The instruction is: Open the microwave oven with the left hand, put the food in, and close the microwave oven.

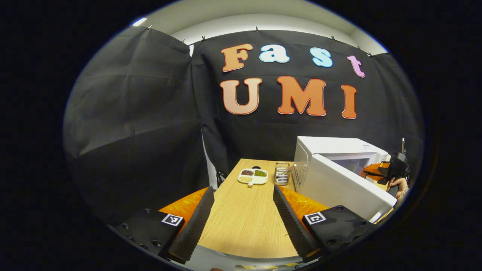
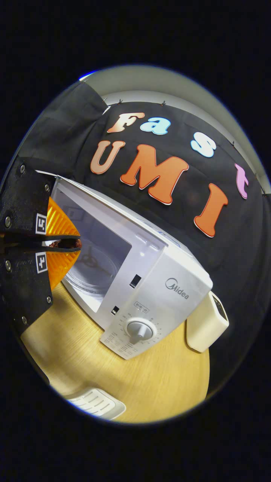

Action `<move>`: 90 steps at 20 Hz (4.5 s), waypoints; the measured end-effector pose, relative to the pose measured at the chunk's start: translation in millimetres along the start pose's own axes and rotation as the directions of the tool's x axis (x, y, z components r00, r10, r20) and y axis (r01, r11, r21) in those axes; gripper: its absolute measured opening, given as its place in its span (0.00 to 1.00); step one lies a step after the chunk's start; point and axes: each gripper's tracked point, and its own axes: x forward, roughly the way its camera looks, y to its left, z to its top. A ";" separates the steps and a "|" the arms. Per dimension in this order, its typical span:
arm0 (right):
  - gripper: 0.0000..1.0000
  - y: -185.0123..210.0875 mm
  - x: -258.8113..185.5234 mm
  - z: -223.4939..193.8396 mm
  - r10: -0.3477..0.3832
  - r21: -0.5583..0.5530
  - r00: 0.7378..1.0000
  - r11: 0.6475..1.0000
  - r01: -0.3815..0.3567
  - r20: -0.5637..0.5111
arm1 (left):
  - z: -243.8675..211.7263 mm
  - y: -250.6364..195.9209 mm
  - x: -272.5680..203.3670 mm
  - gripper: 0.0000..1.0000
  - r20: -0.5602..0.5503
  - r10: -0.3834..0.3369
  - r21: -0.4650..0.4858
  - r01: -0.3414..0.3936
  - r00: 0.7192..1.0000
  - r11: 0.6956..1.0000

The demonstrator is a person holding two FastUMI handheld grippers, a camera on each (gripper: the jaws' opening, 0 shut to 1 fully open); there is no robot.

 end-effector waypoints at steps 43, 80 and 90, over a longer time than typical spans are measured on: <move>0.94 19.2 -135.0 73.0 -0.068 -0.706 0.962 0.666 0.241 0.264 | -80.2 -56.6 -9.8 0.96 -0.116 -0.228 0.041 0.234 0.967 0.971; 0.95 -24.4 -245.8 204.9 -0.135 -0.636 0.914 0.678 0.367 0.383 | -58.1 -362.7 37.7 0.06 -0.116 -0.613 0.131 0.624 0.782 0.771; 0.94 -51.0 -247.6 238.5 -0.194 -0.592 0.893 0.689 0.418 0.406 | -63.1 -413.9 92.0 0.05 -0.159 -0.551 0.057 0.564 0.819 0.824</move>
